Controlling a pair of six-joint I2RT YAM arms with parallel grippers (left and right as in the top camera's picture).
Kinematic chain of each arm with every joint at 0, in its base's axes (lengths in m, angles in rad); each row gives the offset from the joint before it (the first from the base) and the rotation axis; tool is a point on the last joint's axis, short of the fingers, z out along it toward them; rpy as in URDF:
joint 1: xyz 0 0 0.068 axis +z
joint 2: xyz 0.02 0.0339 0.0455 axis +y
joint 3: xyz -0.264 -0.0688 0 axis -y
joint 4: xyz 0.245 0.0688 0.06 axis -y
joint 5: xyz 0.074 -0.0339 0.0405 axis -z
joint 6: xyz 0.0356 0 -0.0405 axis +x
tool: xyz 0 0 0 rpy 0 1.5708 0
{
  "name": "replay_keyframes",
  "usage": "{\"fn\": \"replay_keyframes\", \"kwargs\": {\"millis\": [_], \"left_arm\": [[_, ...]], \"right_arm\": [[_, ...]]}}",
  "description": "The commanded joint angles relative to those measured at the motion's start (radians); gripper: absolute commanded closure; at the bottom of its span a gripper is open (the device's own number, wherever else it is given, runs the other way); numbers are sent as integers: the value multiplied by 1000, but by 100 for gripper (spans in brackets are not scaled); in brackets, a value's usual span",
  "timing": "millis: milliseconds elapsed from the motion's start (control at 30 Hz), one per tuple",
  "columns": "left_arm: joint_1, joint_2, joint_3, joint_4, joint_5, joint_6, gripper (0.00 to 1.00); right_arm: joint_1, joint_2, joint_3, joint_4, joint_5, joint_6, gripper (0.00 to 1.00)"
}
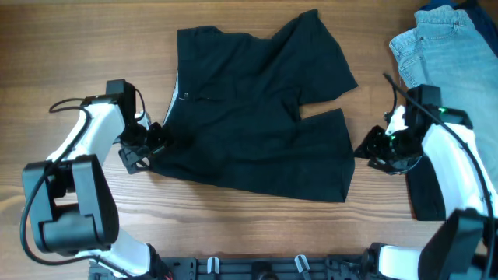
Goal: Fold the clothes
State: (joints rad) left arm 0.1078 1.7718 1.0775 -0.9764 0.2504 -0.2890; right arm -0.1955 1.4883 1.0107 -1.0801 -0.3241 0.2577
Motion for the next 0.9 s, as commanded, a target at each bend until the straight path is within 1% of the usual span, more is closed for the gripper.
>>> {"fn": "replay_keyframes", "kwargs": {"millis": [0,100,167,233,267,300,367,433,500,567,667,700,767,867], "left_arm": [[-16,-83,-6,10,11,33,0],[-29,-143,-6,42,11,51,2],[-50,-202,-6,90,10,51,3],[-75,-264,-6,141,-3,51,4],[-87,-281,-6,162,-20,51,3],[-102,-301,-6,206,-41,55,0],[-123,-304,-6,296,-38,97,0],[-143,-303,-3,358,-38,127,0],[-159,-303,42,358,-38,125,0],[-162,-303,91,343,-38,124,0],[-162,-294,252,281,-39,121,0],[-162,-286,285,272,-39,121,0],[-162,-249,389,240,-59,121,0],[-162,-127,561,196,-92,126,0]], "right_arm": [[-3,-57,26,-20,-113,-87,45],[29,-59,26,-11,-119,-132,44],[82,-59,26,40,-103,-151,44],[135,-59,26,118,-29,-134,43],[151,-59,26,162,7,-117,39],[165,-56,26,235,14,-121,35],[173,-51,26,338,12,-119,32],[177,-50,27,404,-1,-117,31],[179,-50,49,402,-24,-117,31],[188,-50,86,366,-23,-129,30],[209,-50,211,295,4,-178,28],[212,-48,238,299,12,-181,27],[223,-25,330,311,34,-197,22],[226,66,478,367,33,-217,20]]}}
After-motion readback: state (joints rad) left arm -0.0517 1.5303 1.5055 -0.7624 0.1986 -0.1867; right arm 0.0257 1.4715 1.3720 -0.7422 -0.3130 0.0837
